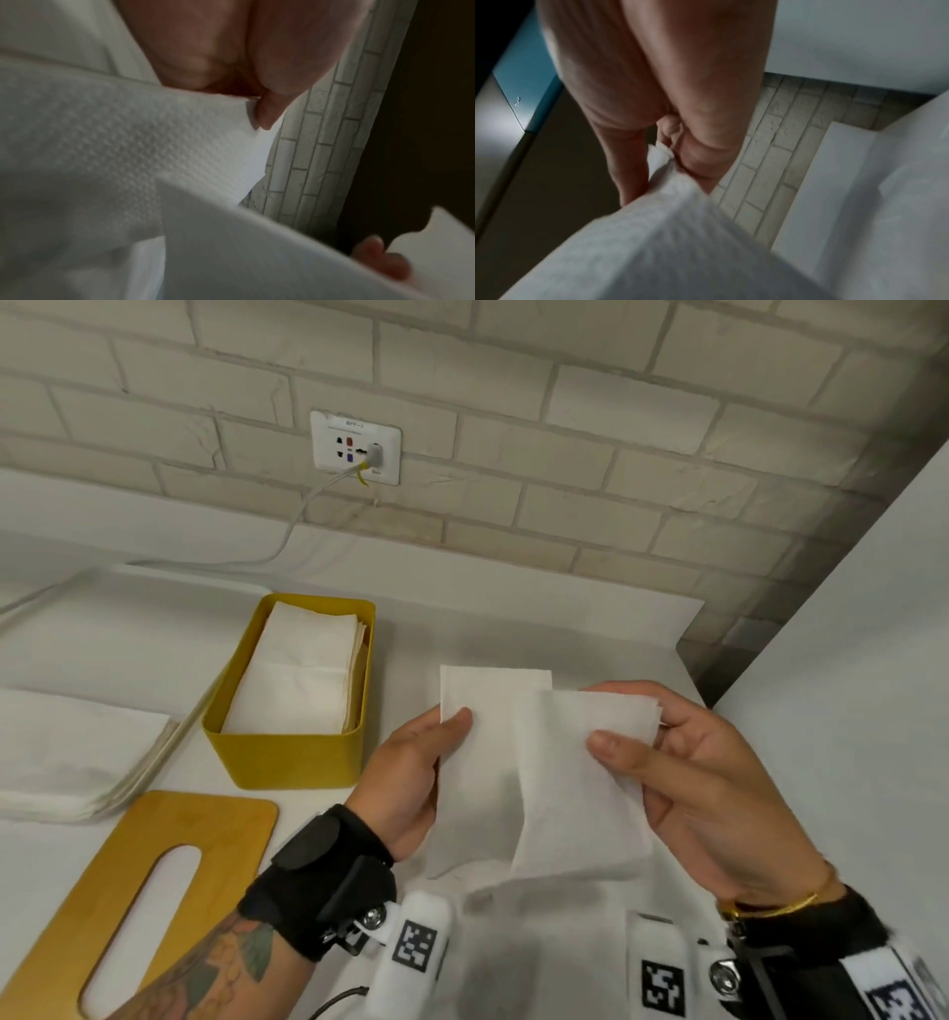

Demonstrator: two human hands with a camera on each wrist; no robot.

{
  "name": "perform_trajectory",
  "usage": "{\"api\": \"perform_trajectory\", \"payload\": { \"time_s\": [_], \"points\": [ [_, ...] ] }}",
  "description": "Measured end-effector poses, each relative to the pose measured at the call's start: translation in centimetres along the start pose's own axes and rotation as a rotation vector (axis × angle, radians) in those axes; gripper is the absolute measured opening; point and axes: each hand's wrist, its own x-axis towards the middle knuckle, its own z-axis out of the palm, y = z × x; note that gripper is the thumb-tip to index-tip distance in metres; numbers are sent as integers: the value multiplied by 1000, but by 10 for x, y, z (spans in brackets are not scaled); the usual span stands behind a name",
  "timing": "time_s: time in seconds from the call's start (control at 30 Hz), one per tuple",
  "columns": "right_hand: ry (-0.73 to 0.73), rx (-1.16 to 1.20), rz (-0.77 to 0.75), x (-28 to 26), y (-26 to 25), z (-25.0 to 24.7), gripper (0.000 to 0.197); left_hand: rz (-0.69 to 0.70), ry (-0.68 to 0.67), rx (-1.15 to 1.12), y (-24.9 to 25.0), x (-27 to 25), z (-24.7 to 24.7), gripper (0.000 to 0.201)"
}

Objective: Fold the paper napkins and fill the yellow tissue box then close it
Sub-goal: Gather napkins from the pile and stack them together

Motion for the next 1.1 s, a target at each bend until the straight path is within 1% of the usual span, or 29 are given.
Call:
{"api": "perform_trajectory", "payload": {
  "time_s": [0.07,0.17,0.3,0.5,0.57,0.7,0.77,0.8,0.87,0.9,0.93,0.97,1.0,1.03,1.07,1.1],
  "points": [
    [59,-102,20,9,11,6,30,-7,-46,19,-3,-3,6,35],
    [179,-309,11,24,30,8,10,-11,-69,7,-7,-8,12,42],
    [263,-315,48,31,40,11,4,-14,-81,41,-13,-12,12,44],
    [275,-334,83,37,47,19,5,-9,-58,124,-15,-12,10,46],
    [283,-323,101,37,49,19,10,8,-41,163,-16,-10,7,44],
    [265,-237,148,28,57,21,27,23,24,187,-15,-5,5,41],
    [249,-252,189,20,65,24,36,24,42,182,-15,-3,4,41],
    [257,-280,204,17,69,25,36,25,48,171,-14,-1,3,42],
    [318,-335,199,13,76,24,34,26,62,144,-14,1,2,43],
    [369,-356,192,13,77,21,36,26,65,129,-14,1,2,43],
    [411,-362,194,13,77,19,42,26,64,112,-14,2,2,43],
    [416,-344,221,13,76,17,50,24,57,93,-13,2,3,43],
    [375,-296,268,13,75,17,58,19,48,72,-13,3,3,43],
    [298,-230,310,13,74,17,61,15,42,53,-12,3,3,43],
    [212,-180,340,13,75,18,56,12,36,41,-11,4,4,43],
    [156,-170,346,13,76,20,45,11,29,37,-11,4,4,43]
  ]
}}
